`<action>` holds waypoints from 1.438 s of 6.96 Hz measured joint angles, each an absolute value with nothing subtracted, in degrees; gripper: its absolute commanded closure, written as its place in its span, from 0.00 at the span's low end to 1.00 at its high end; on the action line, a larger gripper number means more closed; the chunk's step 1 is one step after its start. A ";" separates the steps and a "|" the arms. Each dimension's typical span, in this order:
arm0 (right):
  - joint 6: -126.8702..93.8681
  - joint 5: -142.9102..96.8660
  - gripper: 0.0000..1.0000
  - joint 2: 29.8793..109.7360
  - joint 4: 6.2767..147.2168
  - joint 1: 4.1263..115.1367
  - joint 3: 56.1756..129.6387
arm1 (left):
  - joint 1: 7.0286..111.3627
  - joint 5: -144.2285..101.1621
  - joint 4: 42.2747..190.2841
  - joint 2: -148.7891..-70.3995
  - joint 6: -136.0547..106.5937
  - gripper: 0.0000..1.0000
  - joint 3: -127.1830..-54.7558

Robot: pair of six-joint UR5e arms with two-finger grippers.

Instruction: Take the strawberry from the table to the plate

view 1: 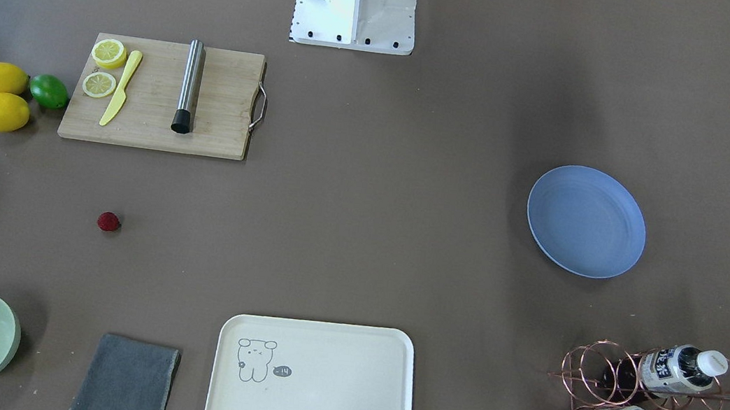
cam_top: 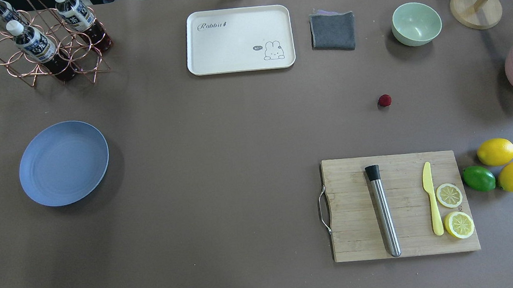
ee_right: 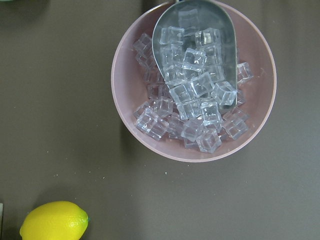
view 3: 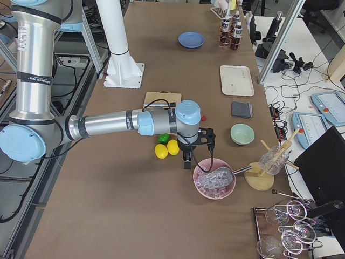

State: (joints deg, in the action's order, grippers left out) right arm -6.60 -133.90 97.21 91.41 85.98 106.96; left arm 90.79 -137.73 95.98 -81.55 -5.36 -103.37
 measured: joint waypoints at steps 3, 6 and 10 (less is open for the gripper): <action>-6.57 -134.56 0.00 97.26 91.41 85.96 106.96 | 90.79 -137.70 95.98 -81.45 -5.36 0.02 -103.29; -6.51 -134.54 0.00 97.43 91.41 86.03 107.18 | 90.86 -137.72 95.98 -81.39 -5.36 0.02 -103.15; -6.50 -134.46 0.00 97.98 91.42 86.05 108.15 | 90.84 -137.80 96.17 -81.40 -5.36 0.02 -102.62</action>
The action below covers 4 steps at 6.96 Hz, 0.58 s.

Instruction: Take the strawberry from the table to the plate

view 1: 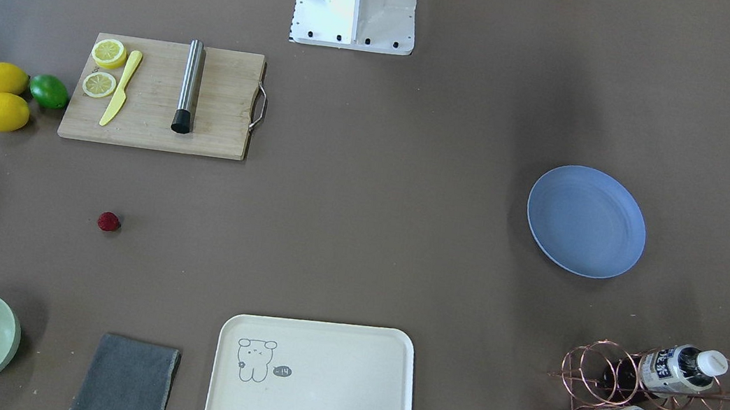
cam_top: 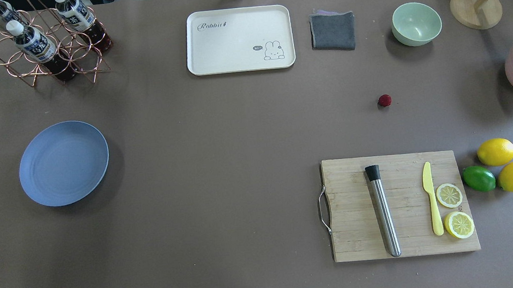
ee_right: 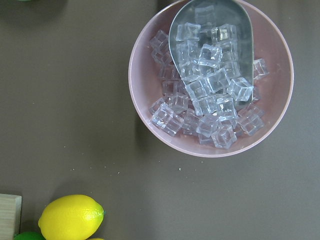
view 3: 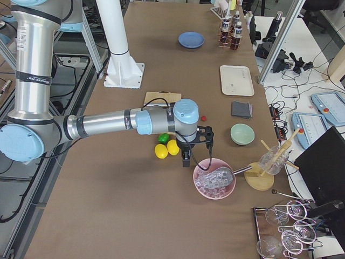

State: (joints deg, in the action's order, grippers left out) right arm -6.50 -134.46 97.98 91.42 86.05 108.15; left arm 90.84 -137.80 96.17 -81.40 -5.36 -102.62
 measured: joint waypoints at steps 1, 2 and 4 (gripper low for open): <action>-6.51 -134.52 0.00 98.12 91.46 86.04 108.40 | 90.83 -137.83 96.17 -81.41 -5.36 0.02 -102.64; -6.50 -134.54 0.00 98.32 91.50 86.04 108.74 | 90.85 -137.85 96.14 -81.41 -5.36 0.02 -102.71; -6.51 -134.56 0.00 98.49 91.55 86.04 109.16 | 90.83 -137.88 96.08 -81.47 -5.36 0.02 -102.74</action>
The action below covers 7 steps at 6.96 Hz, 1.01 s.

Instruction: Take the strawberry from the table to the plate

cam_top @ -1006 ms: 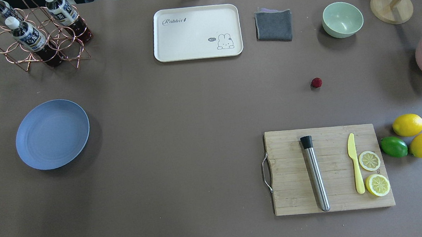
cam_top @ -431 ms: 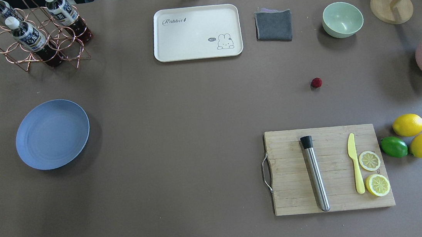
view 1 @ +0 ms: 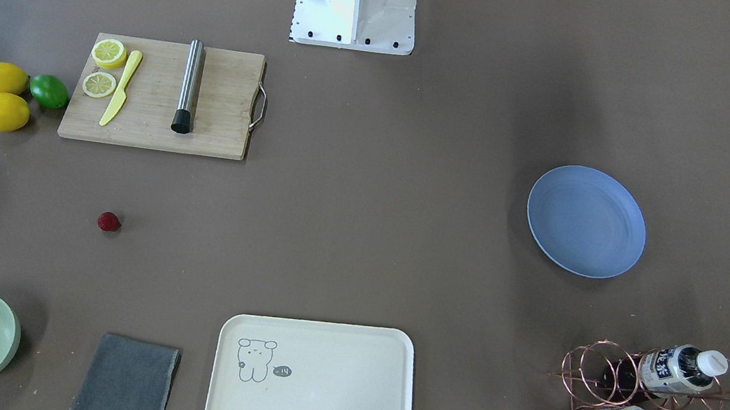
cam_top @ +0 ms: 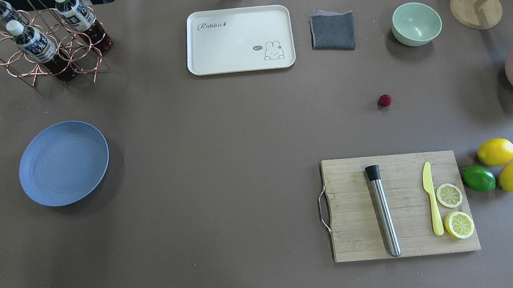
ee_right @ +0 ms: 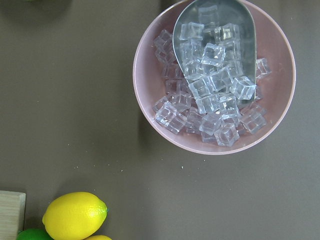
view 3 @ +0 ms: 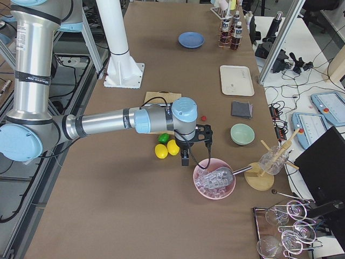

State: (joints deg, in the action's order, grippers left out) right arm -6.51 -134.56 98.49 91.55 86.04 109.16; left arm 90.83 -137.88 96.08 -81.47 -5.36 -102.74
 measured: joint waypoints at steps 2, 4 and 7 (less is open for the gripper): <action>-6.50 -134.58 0.00 98.55 91.52 86.04 109.46 | 90.80 -137.88 96.07 -81.60 -5.36 0.02 -102.68; -6.50 -134.64 0.00 98.55 91.57 86.04 109.72 | 90.76 -137.82 96.01 -82.00 -5.36 0.02 -102.56; -6.50 -134.65 0.00 98.42 91.58 86.04 109.59 | 90.74 -137.87 95.98 -82.32 -5.44 0.02 -102.68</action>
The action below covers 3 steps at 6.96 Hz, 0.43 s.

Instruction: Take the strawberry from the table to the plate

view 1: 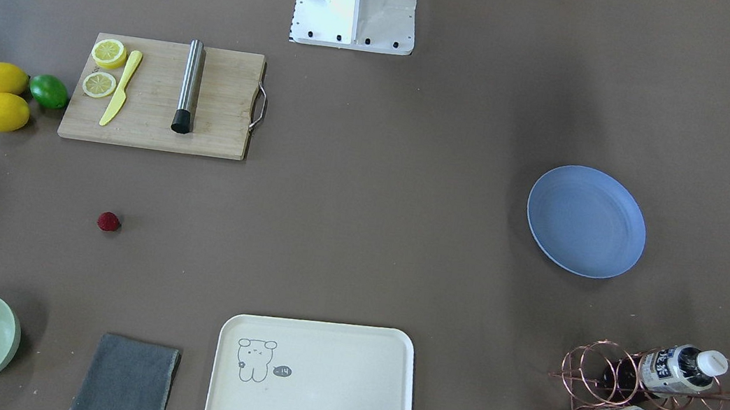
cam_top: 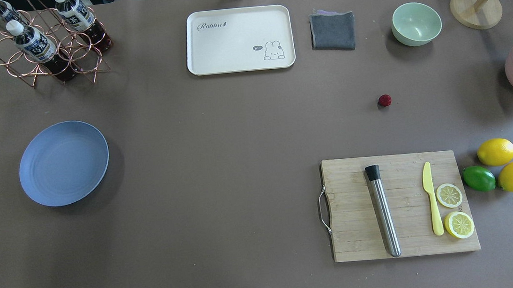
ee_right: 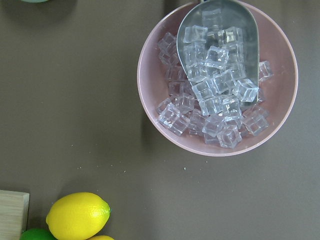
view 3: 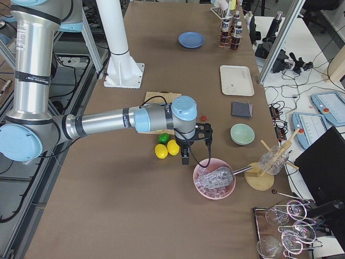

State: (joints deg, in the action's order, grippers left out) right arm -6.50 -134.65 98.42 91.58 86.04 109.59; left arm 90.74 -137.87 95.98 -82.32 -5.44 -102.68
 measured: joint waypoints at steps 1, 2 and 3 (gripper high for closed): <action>-6.50 -134.65 0.00 98.27 91.56 86.04 109.58 | 90.71 -137.89 95.95 -82.37 -5.44 0.02 -102.67; -6.50 -134.65 0.00 98.09 91.51 86.03 109.66 | 90.71 -137.90 95.94 -82.41 -5.45 0.02 -102.64; -6.51 -134.69 0.00 97.92 91.42 85.99 109.75 | 90.71 -137.90 95.94 -82.39 -5.45 0.02 -102.55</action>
